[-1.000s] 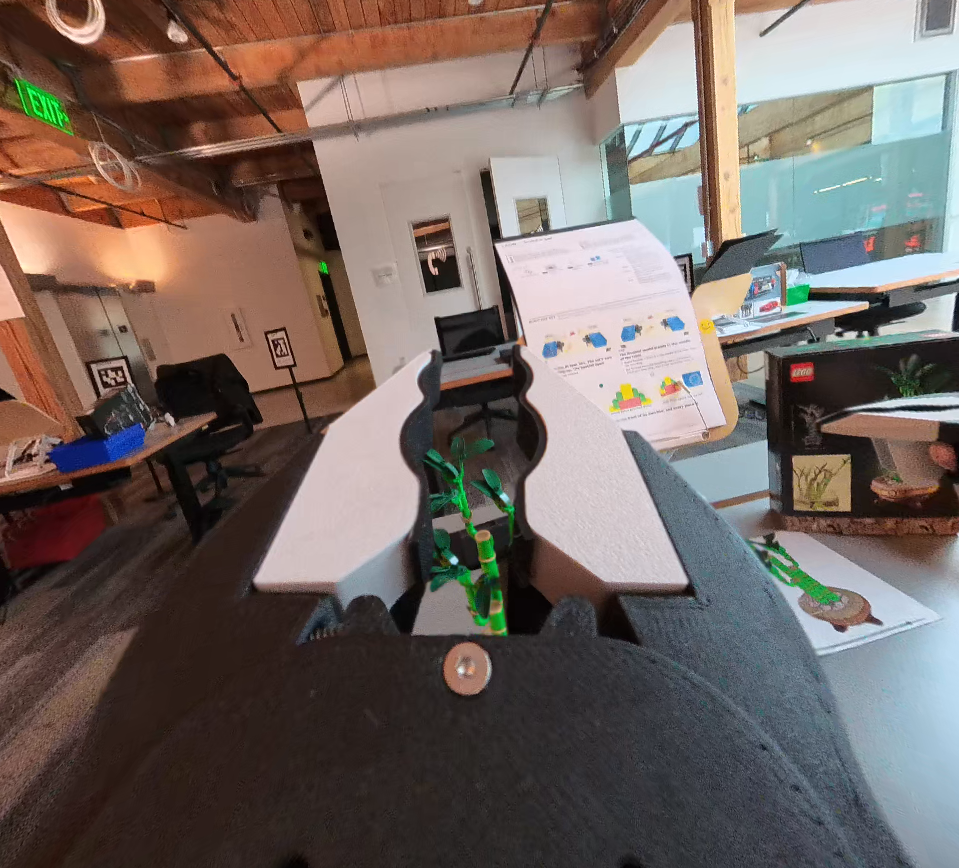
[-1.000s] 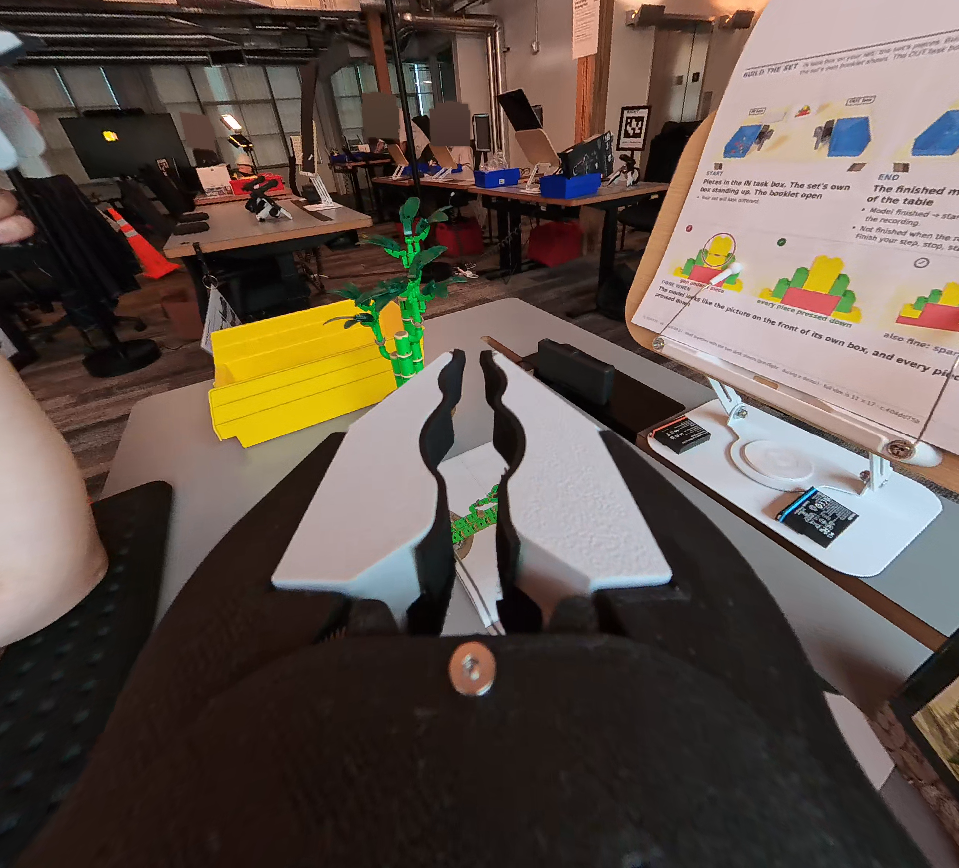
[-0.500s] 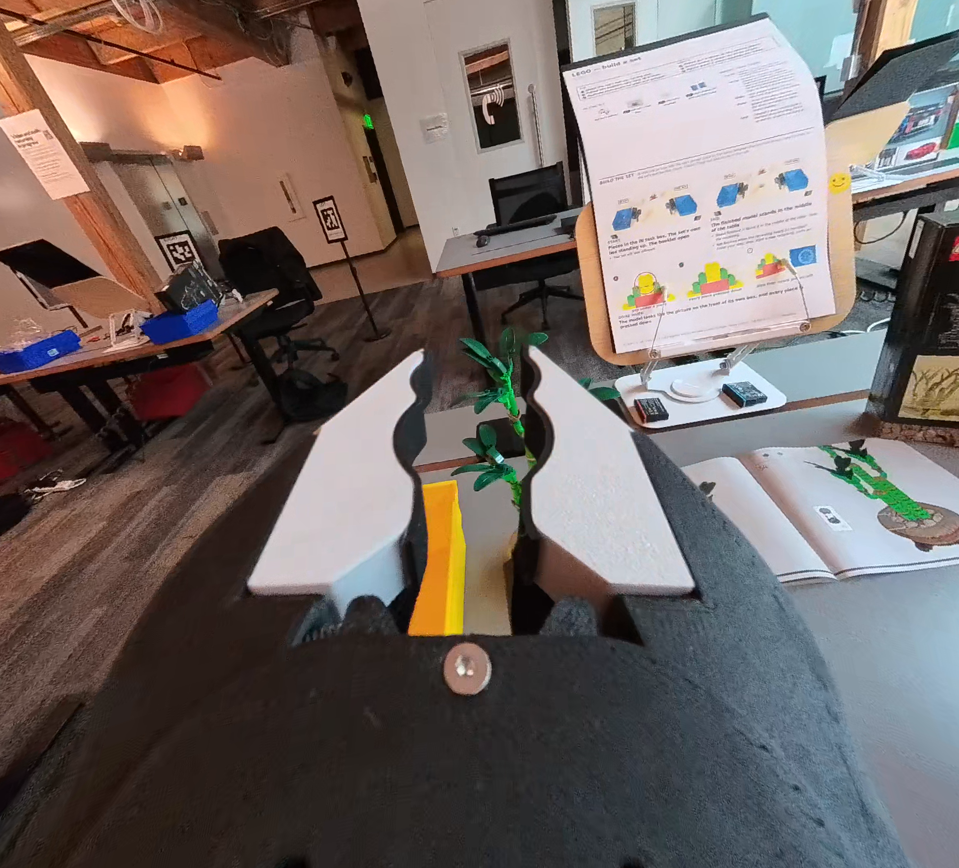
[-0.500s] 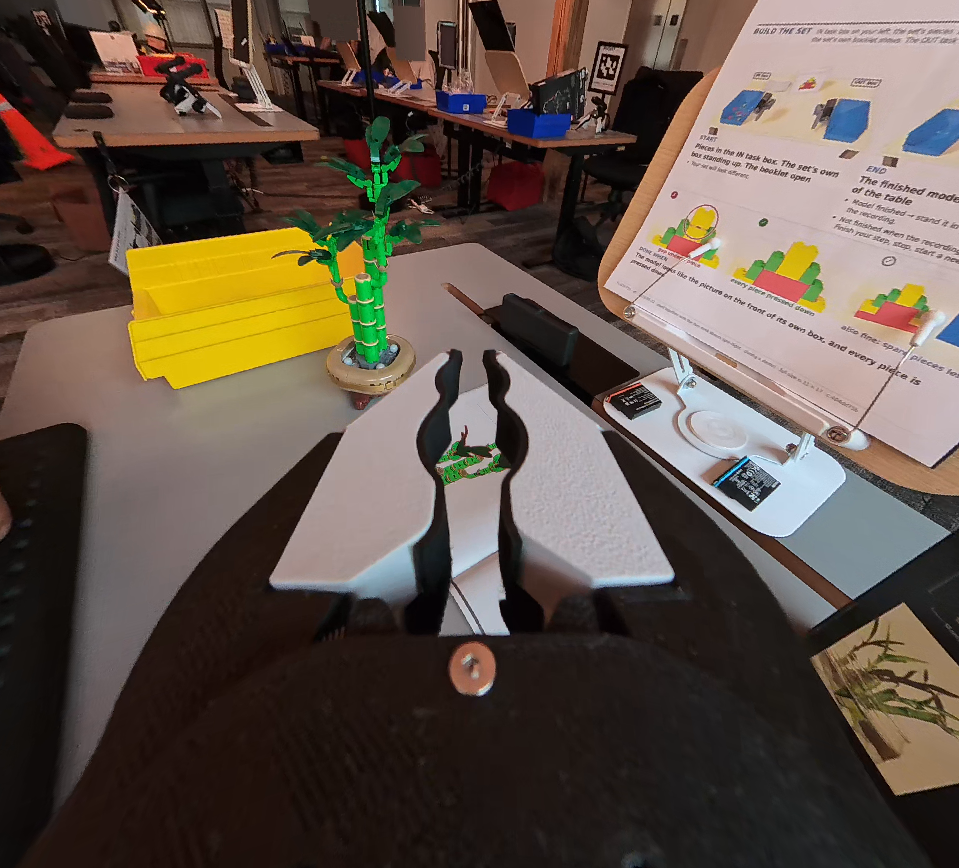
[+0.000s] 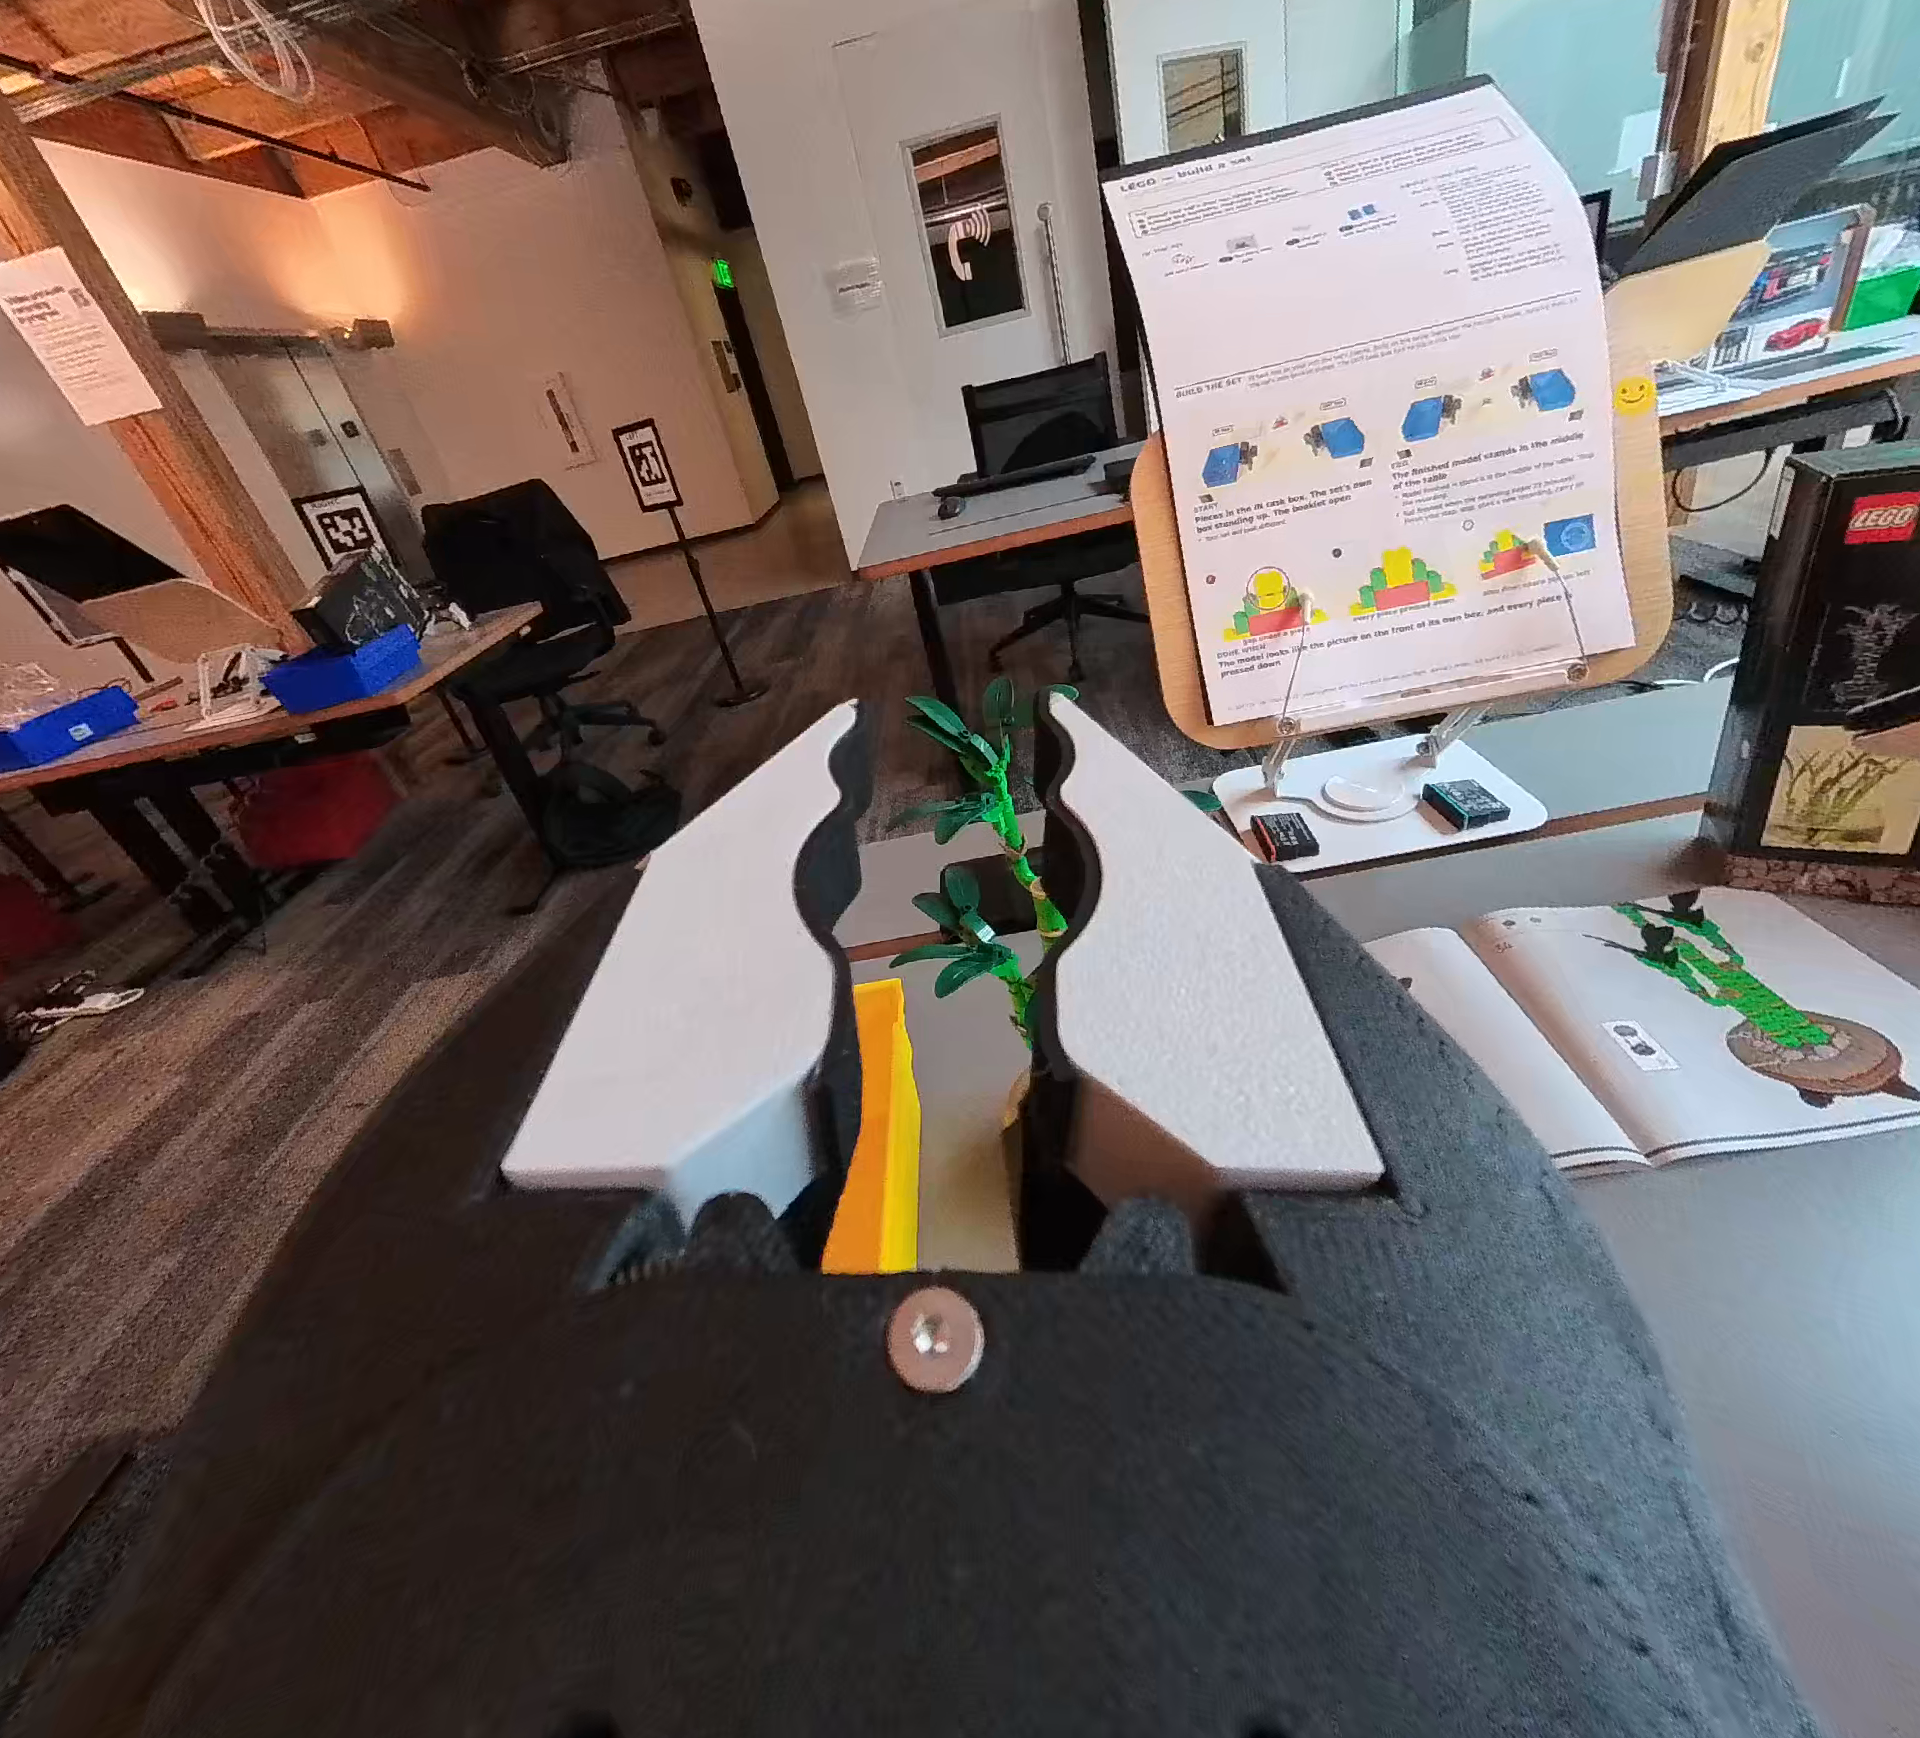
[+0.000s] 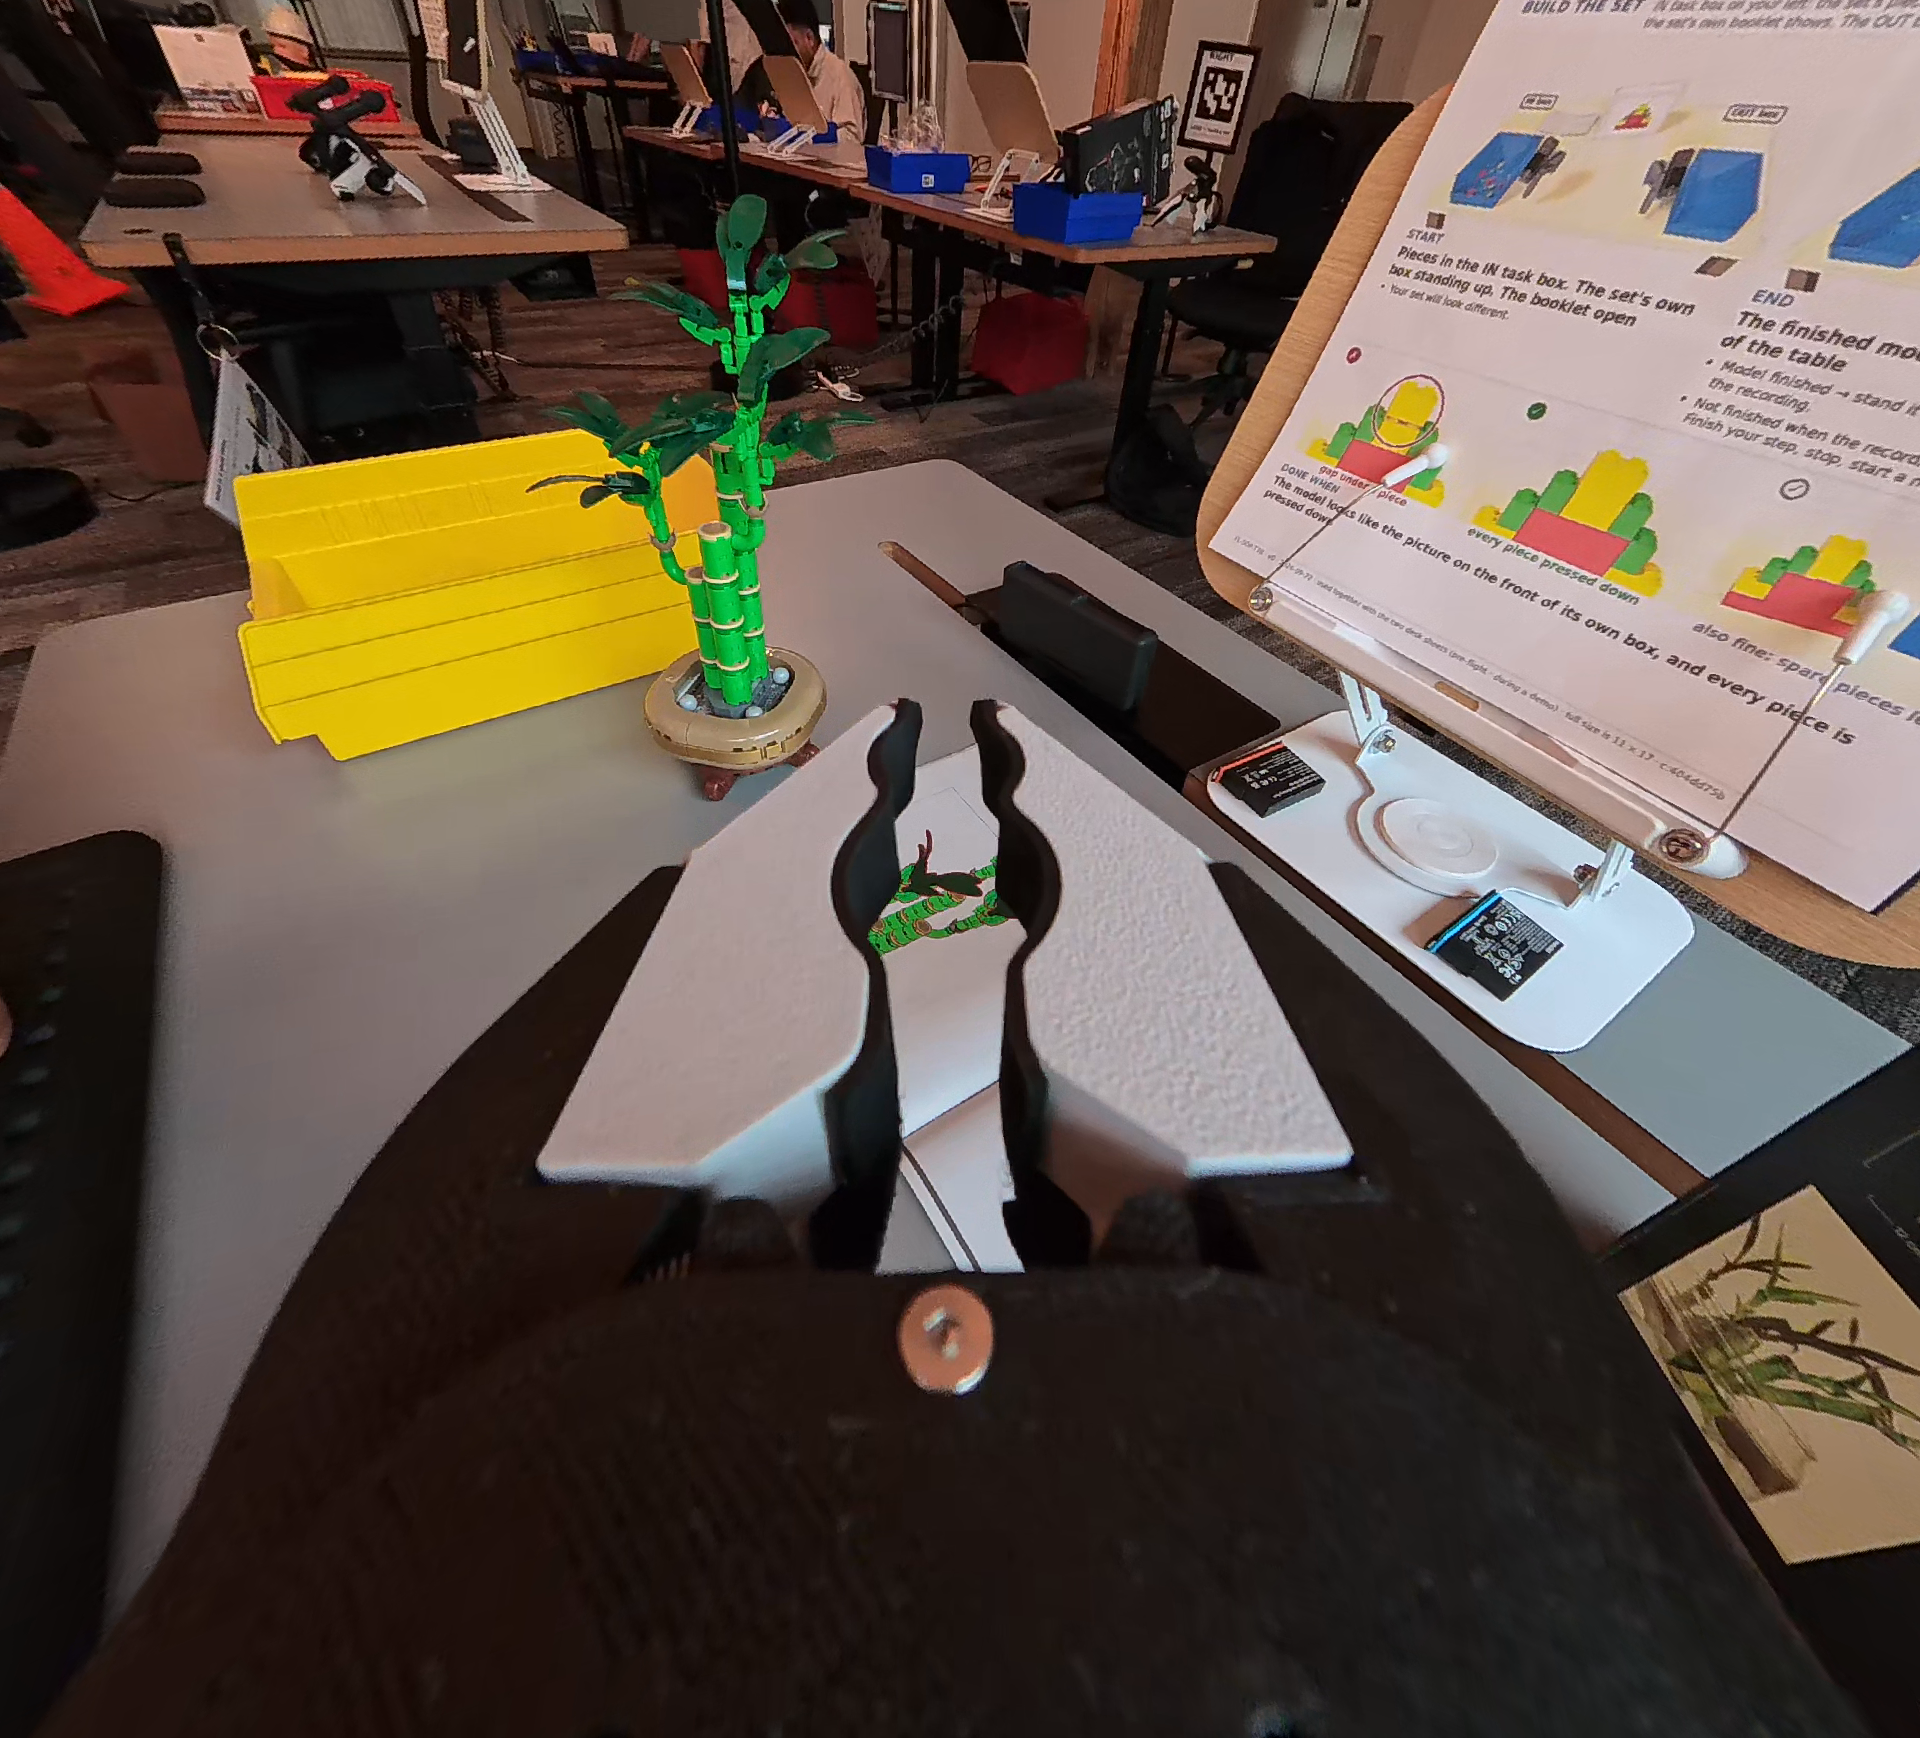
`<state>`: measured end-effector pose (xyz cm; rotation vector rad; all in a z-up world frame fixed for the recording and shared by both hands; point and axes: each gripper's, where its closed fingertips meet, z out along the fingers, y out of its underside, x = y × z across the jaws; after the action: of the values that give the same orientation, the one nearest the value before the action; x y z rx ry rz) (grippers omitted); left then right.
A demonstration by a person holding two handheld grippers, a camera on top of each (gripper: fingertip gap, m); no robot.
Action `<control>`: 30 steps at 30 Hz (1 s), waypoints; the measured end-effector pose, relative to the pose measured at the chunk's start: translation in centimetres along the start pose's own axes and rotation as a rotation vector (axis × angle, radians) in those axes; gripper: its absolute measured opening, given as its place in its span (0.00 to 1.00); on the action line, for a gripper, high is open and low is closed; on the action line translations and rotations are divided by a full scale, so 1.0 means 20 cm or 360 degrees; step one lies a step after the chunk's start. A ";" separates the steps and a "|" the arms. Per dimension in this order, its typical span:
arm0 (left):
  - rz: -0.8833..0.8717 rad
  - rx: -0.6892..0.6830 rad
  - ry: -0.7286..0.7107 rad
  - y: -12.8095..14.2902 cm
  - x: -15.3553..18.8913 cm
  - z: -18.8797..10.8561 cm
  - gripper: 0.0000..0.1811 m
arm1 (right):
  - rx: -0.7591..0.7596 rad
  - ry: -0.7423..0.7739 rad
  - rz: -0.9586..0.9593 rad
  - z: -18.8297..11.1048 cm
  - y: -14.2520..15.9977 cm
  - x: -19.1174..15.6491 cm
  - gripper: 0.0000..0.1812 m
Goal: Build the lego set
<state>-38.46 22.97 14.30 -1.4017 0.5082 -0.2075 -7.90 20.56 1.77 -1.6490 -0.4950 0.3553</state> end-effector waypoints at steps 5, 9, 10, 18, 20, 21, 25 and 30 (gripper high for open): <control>-0.0002 0.0003 0.0001 0.00 0.00 0.00 0.16 | -0.0023 -0.0005 -0.0002 0.01 0.02 -0.01 0.06; -0.0003 -0.0002 0.0004 0.00 0.00 0.00 0.16 | -0.0038 0.0003 -0.0015 0.02 0.02 0.00 0.07; -0.0003 -0.0004 0.0004 0.00 0.00 0.00 0.16 | -0.0039 0.0003 -0.0015 0.02 0.03 0.00 0.07; -0.0005 -0.0009 0.0014 0.01 0.01 0.01 0.16 | -0.0083 0.0008 -0.0023 0.04 0.06 -0.01 0.08; -0.0002 -0.0015 0.0014 0.01 0.01 0.01 0.16 | -0.0091 0.0013 -0.0028 0.05 0.07 0.00 0.08; -0.0001 -0.0018 0.0015 0.01 0.01 0.01 0.16 | -0.0096 0.0014 -0.0028 0.05 0.07 0.00 0.08; 0.0002 -0.0027 0.0017 0.02 0.01 0.01 0.16 | -0.0114 0.0011 -0.0026 0.06 0.08 -0.01 0.09; 0.0002 -0.0025 0.0020 0.02 0.01 0.01 0.16 | -0.0130 0.0026 -0.0044 0.06 0.09 0.00 0.09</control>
<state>-38.17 23.09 13.95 -1.4159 0.5216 -0.2120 -8.37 21.37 -0.14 -1.7209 -0.5254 0.3048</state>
